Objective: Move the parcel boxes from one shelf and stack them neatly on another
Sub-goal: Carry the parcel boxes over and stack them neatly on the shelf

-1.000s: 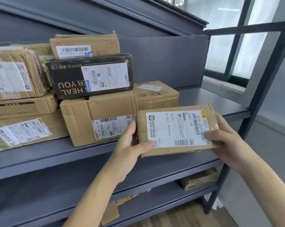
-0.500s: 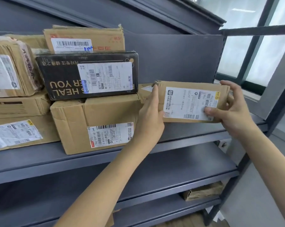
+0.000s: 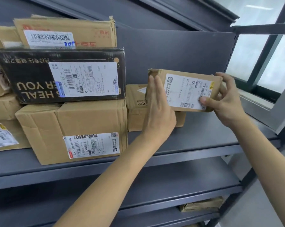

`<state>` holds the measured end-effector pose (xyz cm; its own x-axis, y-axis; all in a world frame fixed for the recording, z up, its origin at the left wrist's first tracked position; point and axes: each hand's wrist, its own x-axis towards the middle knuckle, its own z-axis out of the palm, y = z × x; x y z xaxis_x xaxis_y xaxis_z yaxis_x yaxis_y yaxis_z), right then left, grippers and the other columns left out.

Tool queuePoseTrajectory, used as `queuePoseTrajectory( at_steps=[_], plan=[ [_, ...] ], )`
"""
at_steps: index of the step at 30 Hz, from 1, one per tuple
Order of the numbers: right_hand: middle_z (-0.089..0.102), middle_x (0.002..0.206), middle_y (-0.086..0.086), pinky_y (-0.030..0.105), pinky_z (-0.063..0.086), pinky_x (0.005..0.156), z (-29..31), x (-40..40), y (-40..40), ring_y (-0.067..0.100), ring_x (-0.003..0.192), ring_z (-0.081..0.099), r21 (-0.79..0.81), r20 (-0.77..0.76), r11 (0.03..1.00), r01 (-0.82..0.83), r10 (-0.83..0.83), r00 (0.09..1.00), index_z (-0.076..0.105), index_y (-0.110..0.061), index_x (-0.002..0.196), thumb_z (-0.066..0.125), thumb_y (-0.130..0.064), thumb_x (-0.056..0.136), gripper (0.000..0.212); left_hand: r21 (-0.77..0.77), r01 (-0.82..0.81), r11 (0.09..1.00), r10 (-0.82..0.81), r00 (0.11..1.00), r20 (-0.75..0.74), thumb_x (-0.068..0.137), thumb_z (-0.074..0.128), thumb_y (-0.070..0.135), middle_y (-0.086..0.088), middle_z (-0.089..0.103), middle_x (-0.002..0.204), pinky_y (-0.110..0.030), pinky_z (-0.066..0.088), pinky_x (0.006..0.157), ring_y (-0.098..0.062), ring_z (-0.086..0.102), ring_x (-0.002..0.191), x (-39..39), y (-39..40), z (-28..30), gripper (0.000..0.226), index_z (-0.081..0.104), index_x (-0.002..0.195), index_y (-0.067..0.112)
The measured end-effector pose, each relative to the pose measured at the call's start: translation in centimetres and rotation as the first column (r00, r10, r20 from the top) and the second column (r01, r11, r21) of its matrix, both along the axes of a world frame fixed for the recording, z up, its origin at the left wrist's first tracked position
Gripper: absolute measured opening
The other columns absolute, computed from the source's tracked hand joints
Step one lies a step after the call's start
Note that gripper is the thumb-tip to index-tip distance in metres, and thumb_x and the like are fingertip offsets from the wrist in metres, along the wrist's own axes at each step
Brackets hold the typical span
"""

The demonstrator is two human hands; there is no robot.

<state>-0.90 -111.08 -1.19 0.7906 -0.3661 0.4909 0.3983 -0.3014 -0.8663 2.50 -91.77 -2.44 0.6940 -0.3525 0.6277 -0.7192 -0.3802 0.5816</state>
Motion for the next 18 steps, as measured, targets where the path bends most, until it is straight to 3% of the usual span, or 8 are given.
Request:
queuePoseTrajectory(
  at_steps=[2,4,6,8,9,12,15,18],
  plan=[
    [0.054,0.112,-0.006,0.024,0.055,0.057,-0.5,1.9,-0.3,0.012,0.096,0.061,-0.078,-0.027,0.997,-0.012,0.010,1.000,0.034,-0.026,0.123,0.069,0.015,0.073,0.073,0.058,-0.093,0.994,0.097,0.994,-0.059,0.088,0.046,-0.005,-0.018,-0.022,0.154,-0.040,0.000,0.119,-0.028,-0.017,0.144,0.5,-0.6,-0.3,0.085,-0.016,0.146,0.003],
    [0.049,0.121,-0.011,0.030,0.055,0.077,-1.3,3.9,-0.5,0.021,0.112,0.055,-0.209,-0.076,0.978,-0.005,-0.011,0.997,0.030,-0.033,0.130,0.074,0.005,0.074,0.081,0.157,-0.268,0.950,0.263,0.963,0.054,0.086,0.045,-0.002,-0.024,-0.016,0.154,-0.046,-0.005,0.118,-0.036,-0.013,0.144,1.2,-1.1,-1.3,0.080,-0.006,0.147,-0.002],
    [0.030,0.150,-0.005,0.031,0.036,0.106,-2.0,5.4,-0.7,0.020,0.138,0.032,-0.343,-0.099,0.939,0.004,-0.041,0.994,0.015,-0.037,0.144,0.077,-0.008,0.075,0.097,0.210,-0.424,0.881,0.368,0.893,0.259,0.082,0.039,0.002,-0.026,-0.002,0.155,-0.050,-0.003,0.114,-0.041,-0.003,0.143,2.1,-1.4,-2.1,0.072,0.007,0.147,-0.004],
    [-0.002,0.160,0.003,0.027,0.015,0.113,-1.9,6.4,-0.6,0.017,0.147,0.002,-0.500,-0.061,0.864,0.065,-0.110,0.992,0.013,-0.026,0.149,0.079,-0.018,0.074,0.101,0.305,-0.487,0.818,0.388,0.860,0.331,0.085,0.030,0.006,-0.022,-0.008,0.156,-0.051,-0.007,0.114,-0.040,-0.009,0.143,3.2,-1.5,-1.9,0.070,-0.001,0.148,-0.002],
    [-0.007,0.160,0.005,0.031,0.012,0.115,-1.5,6.9,-0.4,0.020,0.147,-0.003,-0.596,-0.020,0.793,0.129,-0.175,0.984,0.018,-0.023,0.149,0.079,-0.023,0.074,0.097,0.364,-0.497,0.788,0.400,0.862,0.311,0.088,0.029,0.007,-0.019,-0.016,0.155,-0.050,-0.011,0.114,-0.038,-0.016,0.142,3.9,-1.7,-1.7,0.070,-0.009,0.147,0.001],
    [0.010,0.158,0.009,0.046,0.015,0.117,0.0,8.9,0.1,0.030,0.145,0.010,-0.767,0.064,0.599,0.228,-0.282,0.957,0.032,-0.014,0.143,0.078,-0.033,0.074,0.086,0.405,-0.530,0.745,0.475,0.848,0.235,0.093,0.038,0.007,-0.012,-0.020,0.156,-0.047,-0.009,0.117,-0.037,-0.018,0.142,5.7,-1.9,-0.4,0.073,-0.010,0.149,0.006],
    [0.029,0.150,0.006,0.041,0.034,0.108,0.9,11.2,0.6,0.024,0.134,0.033,-0.778,-0.018,0.613,0.137,-0.240,0.970,0.033,-0.010,0.141,0.077,-0.030,0.076,0.081,0.379,-0.554,0.741,0.528,0.830,0.181,0.093,0.037,0.003,-0.009,-0.014,0.158,-0.045,-0.004,0.118,-0.036,-0.013,0.144,7.3,-2.5,0.0,0.069,-0.002,0.150,0.008],
    [0.030,0.147,0.005,0.038,0.038,0.100,0.9,13.3,0.9,0.024,0.130,0.037,-0.782,-0.029,0.609,0.132,-0.248,0.968,0.033,-0.009,0.140,0.076,-0.027,0.077,0.079,0.366,-0.594,0.716,0.583,0.798,0.155,0.095,0.035,0.001,-0.009,-0.013,0.158,-0.044,0.001,0.119,-0.037,-0.009,0.144,9.2,-3.3,-0.1,0.066,-0.004,0.150,0.007]
  ],
)
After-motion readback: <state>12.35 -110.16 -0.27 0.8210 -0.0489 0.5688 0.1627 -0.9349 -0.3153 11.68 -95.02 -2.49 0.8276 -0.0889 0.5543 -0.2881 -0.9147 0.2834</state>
